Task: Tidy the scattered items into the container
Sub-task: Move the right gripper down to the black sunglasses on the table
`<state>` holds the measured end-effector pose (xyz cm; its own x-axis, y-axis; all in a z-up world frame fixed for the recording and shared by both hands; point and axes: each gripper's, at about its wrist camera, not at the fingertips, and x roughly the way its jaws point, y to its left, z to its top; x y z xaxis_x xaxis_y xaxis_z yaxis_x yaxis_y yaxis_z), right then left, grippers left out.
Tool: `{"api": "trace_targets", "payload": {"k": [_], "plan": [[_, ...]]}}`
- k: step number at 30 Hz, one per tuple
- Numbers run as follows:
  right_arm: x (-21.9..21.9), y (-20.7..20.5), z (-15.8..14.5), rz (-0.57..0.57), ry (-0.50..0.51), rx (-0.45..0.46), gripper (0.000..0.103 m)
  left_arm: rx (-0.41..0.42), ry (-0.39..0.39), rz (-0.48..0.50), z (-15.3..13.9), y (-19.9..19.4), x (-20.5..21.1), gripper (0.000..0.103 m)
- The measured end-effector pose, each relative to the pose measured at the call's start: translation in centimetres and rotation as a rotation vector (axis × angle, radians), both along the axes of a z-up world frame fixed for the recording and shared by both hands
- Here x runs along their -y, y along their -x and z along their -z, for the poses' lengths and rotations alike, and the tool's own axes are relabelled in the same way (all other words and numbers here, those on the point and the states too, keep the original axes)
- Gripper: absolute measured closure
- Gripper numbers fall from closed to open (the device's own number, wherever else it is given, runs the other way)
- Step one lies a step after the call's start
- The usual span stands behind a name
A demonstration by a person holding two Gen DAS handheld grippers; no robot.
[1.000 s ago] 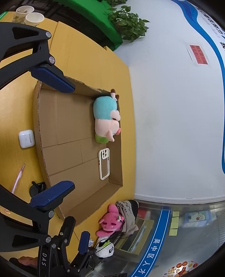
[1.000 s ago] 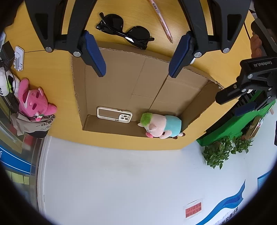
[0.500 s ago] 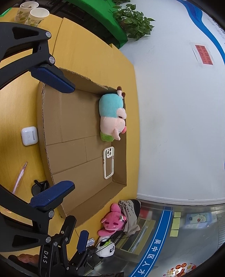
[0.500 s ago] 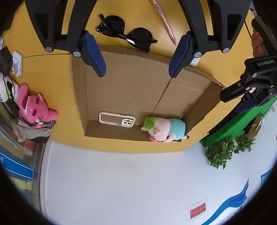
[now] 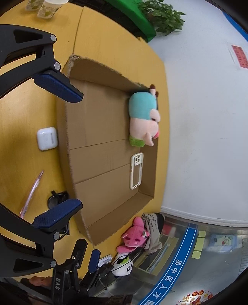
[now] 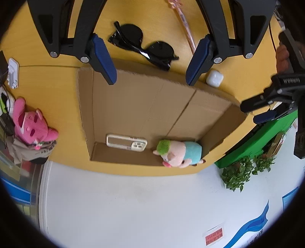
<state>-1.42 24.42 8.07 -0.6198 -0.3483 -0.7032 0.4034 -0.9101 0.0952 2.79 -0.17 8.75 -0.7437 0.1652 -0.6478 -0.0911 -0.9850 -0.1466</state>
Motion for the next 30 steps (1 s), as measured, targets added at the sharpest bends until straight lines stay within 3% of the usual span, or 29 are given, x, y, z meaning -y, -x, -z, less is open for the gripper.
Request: {"api": "trace_targets", "payload": {"k": [6, 10, 13, 20, 27, 30], "plan": [[-4.8, 0.6, 5.4, -0.048, -0.079, 0.148, 0.028, 0.092, -0.058, 0.062, 3.0, -0.4, -0.5, 0.001], [-4.7, 1.4, 8.4, -0.123, -0.126, 0.211, 0.028, 0.139, -0.087, 0.096, 4.5, -0.1, -1.4, 0.001], [-2.9, 1.6, 9.2, -0.206, -0.126, 0.199, 0.028, 0.164, -0.095, 0.112, 5.2, 0.1, -2.0, 0.001], [-0.1, 1.9, 10.8, -0.248, -0.232, 0.186, 0.028, 0.199, -0.126, 0.132, 6.2, 0.5, -2.7, 0.001], [0.0, -2.4, 10.4, -0.287, -0.202, 0.282, 0.03, 0.238, -0.146, 0.167, 7.3, 1.2, -3.8, 0.001], [-0.4, -3.6, 9.1, -0.286, -0.216, 0.238, 0.03, 0.254, -0.151, 0.178, 7.7, 1.5, -4.1, 0.001]]}}
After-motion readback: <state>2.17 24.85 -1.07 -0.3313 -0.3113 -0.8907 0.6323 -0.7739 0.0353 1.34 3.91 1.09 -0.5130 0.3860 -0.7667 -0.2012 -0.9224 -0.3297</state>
